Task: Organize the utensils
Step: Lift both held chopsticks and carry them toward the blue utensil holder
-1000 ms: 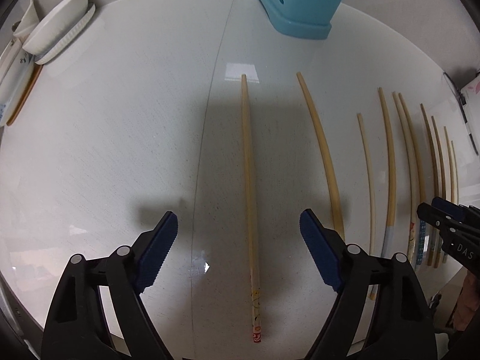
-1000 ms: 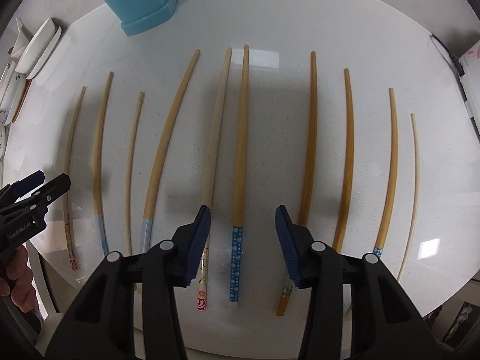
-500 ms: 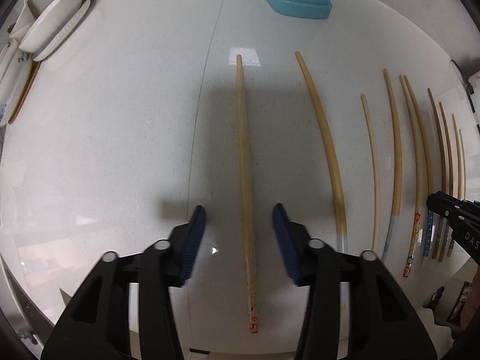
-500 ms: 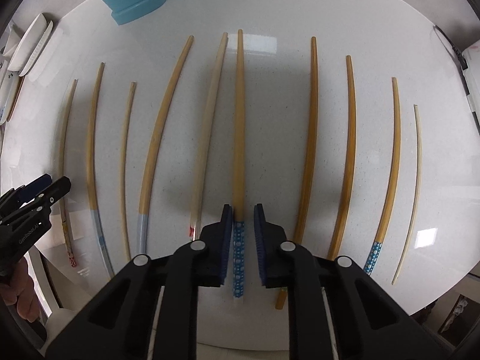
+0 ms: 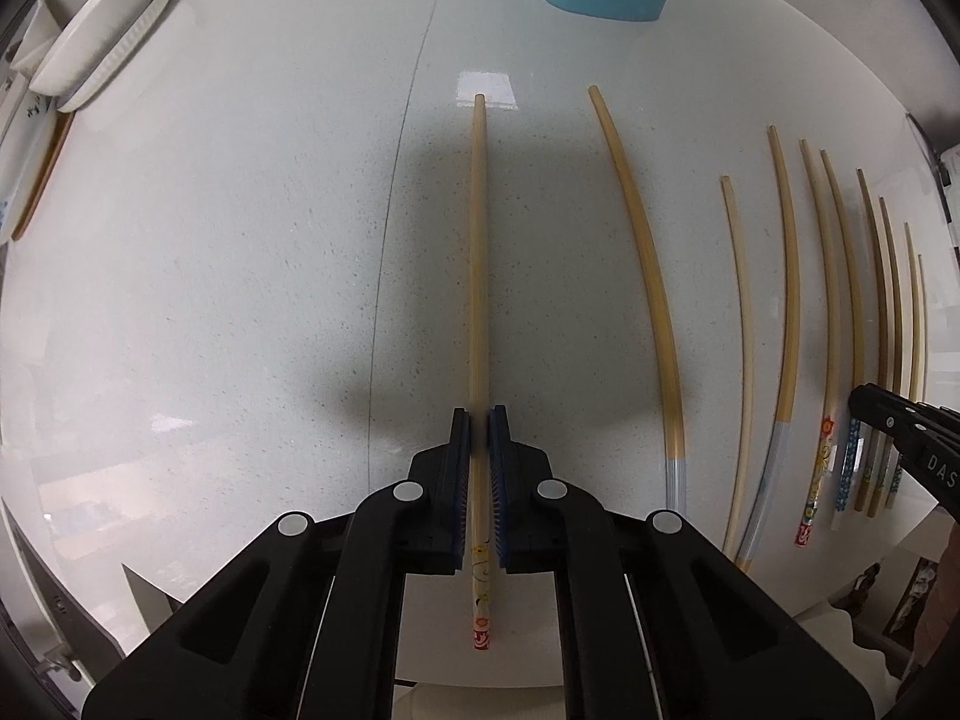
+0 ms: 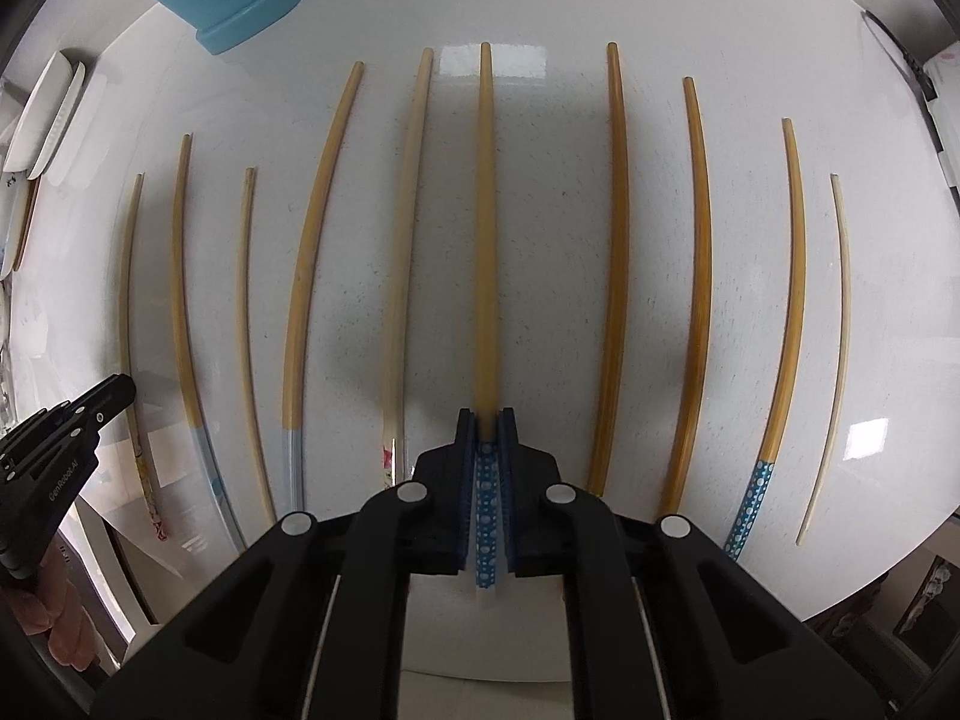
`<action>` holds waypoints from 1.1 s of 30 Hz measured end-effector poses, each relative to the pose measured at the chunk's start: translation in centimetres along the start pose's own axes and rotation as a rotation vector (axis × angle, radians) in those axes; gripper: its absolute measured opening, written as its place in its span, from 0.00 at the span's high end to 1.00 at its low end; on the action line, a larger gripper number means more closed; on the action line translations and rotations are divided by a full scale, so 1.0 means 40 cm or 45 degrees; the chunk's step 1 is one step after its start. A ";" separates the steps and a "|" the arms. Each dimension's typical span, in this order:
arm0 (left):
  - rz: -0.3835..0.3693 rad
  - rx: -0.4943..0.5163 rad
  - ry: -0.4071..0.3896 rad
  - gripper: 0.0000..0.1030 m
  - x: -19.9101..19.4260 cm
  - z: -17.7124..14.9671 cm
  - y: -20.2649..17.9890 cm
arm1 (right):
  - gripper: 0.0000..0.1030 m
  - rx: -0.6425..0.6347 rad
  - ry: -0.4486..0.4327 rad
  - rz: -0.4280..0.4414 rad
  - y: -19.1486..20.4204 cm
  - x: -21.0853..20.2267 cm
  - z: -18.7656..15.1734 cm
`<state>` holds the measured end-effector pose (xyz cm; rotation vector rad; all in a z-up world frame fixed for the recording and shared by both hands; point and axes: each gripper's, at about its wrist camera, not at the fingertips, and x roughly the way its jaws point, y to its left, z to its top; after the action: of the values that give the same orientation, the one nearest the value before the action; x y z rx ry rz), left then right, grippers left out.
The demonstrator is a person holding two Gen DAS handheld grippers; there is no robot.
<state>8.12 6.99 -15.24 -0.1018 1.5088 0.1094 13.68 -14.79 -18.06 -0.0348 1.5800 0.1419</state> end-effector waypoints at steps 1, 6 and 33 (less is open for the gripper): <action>-0.004 -0.002 -0.002 0.94 0.000 0.000 0.004 | 0.93 -0.002 -0.003 0.001 0.000 0.001 0.001; -0.021 -0.008 -0.033 0.94 -0.009 -0.006 0.021 | 0.93 -0.002 -0.030 0.005 0.004 -0.010 -0.018; -0.102 -0.058 -0.439 0.94 -0.241 0.054 0.018 | 0.93 -0.050 -0.326 0.095 0.014 -0.236 -0.070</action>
<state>9.58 7.91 -5.48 -0.1708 1.1566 0.0920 10.99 -15.19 -8.57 0.0113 1.3234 0.2266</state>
